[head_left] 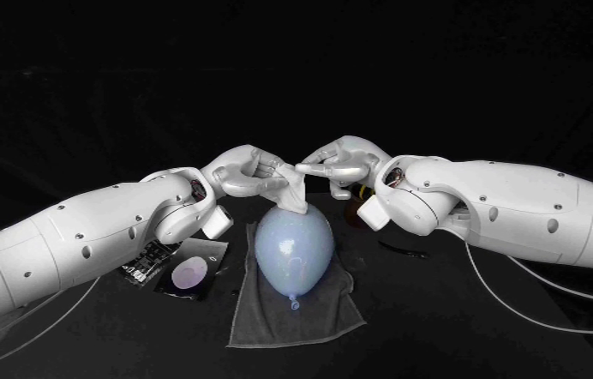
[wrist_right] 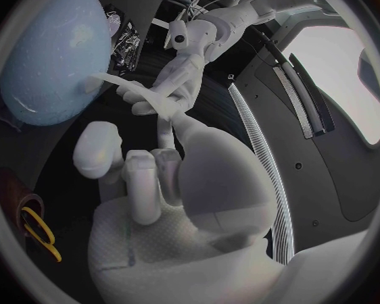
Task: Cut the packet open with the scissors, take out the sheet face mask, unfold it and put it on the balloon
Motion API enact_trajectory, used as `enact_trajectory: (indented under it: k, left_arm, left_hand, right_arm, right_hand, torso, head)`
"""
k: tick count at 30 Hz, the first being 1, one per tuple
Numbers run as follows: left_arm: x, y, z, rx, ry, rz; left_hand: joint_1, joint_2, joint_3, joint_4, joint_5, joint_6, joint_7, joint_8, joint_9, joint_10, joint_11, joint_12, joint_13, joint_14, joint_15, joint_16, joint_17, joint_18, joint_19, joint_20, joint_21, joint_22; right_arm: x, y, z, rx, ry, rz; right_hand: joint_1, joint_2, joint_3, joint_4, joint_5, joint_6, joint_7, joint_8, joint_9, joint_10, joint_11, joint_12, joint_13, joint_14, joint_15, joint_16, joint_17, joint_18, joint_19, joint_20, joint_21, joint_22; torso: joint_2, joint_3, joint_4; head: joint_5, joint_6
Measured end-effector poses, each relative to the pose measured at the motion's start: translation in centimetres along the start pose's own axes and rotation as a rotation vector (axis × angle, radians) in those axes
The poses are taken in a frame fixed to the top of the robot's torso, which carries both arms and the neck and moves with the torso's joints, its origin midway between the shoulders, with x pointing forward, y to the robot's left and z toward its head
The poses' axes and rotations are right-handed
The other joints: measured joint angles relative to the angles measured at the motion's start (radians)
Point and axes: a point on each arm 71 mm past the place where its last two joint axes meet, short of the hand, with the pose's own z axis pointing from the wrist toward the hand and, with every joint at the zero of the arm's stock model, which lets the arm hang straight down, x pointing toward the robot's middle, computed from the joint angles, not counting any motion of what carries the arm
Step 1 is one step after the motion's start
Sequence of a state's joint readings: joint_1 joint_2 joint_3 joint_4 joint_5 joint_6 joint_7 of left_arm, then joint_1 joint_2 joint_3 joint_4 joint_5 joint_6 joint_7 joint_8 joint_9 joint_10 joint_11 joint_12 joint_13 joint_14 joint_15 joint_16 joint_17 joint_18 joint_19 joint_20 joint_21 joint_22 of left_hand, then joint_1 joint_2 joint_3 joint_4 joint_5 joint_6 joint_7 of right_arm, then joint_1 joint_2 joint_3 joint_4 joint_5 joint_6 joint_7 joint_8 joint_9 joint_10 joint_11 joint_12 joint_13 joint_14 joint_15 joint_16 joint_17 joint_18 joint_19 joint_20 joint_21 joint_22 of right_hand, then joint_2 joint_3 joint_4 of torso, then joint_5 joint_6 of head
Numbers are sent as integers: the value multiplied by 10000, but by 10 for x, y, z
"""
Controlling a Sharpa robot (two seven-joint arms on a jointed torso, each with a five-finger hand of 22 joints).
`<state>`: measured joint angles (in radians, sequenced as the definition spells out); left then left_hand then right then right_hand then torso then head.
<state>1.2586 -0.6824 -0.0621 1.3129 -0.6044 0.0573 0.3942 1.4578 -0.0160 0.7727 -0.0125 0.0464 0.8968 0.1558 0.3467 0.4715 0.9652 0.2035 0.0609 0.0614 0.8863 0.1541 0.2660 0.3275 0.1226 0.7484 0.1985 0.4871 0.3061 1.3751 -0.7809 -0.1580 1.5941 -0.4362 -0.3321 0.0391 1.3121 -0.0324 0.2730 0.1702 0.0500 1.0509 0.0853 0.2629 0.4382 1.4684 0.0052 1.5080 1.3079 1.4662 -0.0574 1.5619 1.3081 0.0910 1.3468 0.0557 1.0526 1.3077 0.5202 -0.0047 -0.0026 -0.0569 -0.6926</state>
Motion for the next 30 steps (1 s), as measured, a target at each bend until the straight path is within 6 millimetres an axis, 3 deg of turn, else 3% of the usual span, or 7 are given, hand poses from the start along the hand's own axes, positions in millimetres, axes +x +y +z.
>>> enact_trajectory:
  k: [2,19,30]
  left_arm:
    - [0,0,0,-4,1,1]
    - [0,0,0,-18,8,20]
    - [0,0,0,-23,9,24]
  left_hand:
    - [0,0,0,0,0,0,0,0,-1,0,0,0,0,0,0,0,-1,1,0,0,0,0]
    - [0,0,0,0,0,0,0,0,6,0,0,0,0,0,0,0,-2,0,1,0,-1,-1]
    - [0,0,29,-29,0,-1,0,0,5,35,-35,0,0,0,0,0,-16,0,1,0,-2,15]
  right_arm:
    - [0,0,0,19,26,0]
    - [0,0,0,73,86,-9]
    - [0,0,0,74,70,-15]
  right_hand:
    - [-200,-147,-89,89,0,-63,62,0,-29,-8,7,-67,1,0,0,0,0,-1,0,0,-54,-2]
    - [-250,-179,-117,116,0,-101,98,-1,-59,-27,84,-106,-2,-12,63,-31,-6,-4,-41,40,-92,2]
    - [425,-194,419,-503,0,-100,97,-1,-85,-26,85,-123,1,-14,63,-68,0,-5,-41,40,-93,4]
  torso:
    - [0,0,0]
    - [2,0,1]
    - [5,0,1]
  head:
    - [0,0]
    - [-1,-12]
    - [-2,-22]
